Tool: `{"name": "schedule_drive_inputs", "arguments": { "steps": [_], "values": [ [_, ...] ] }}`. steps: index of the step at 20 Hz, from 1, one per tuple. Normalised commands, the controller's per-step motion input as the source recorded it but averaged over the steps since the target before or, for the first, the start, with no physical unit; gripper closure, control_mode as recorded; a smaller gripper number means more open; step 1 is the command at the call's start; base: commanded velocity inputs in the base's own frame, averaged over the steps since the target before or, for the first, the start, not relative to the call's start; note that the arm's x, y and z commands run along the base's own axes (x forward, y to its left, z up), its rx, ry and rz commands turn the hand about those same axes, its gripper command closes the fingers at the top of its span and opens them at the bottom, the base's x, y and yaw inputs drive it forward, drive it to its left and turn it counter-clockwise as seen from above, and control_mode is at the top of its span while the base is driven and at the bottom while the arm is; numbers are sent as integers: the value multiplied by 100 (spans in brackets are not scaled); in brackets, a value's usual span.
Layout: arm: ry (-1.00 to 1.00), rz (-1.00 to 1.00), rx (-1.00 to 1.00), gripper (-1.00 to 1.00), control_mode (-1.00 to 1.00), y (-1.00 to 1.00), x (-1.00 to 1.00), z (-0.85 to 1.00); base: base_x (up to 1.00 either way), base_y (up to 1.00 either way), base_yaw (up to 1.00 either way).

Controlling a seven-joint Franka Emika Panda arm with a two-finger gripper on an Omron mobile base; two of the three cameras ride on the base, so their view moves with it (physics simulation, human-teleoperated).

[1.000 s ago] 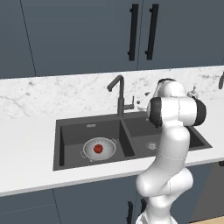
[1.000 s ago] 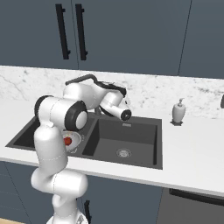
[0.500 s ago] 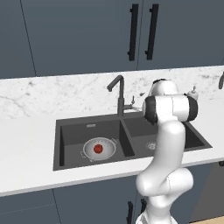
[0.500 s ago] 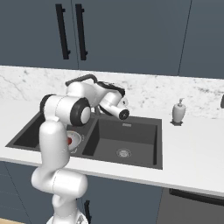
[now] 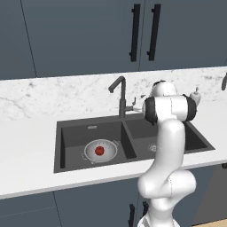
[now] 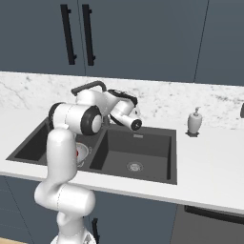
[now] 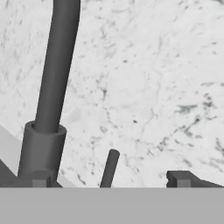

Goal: Put the colander in the sink, put the apple in the colander, and turn on the sink faucet and pour water over the colander.

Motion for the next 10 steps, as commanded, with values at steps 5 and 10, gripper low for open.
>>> {"name": "schedule_drive_inputs", "arguments": {
  "steps": [5, 10],
  "values": [
    [0, 0, 2, -100, -100, 0, 30, -12, 0, 0, 0],
    [0, 0, 2, -100, -100, 0, 26, -13, 0, 0, 0]
  ]
}}
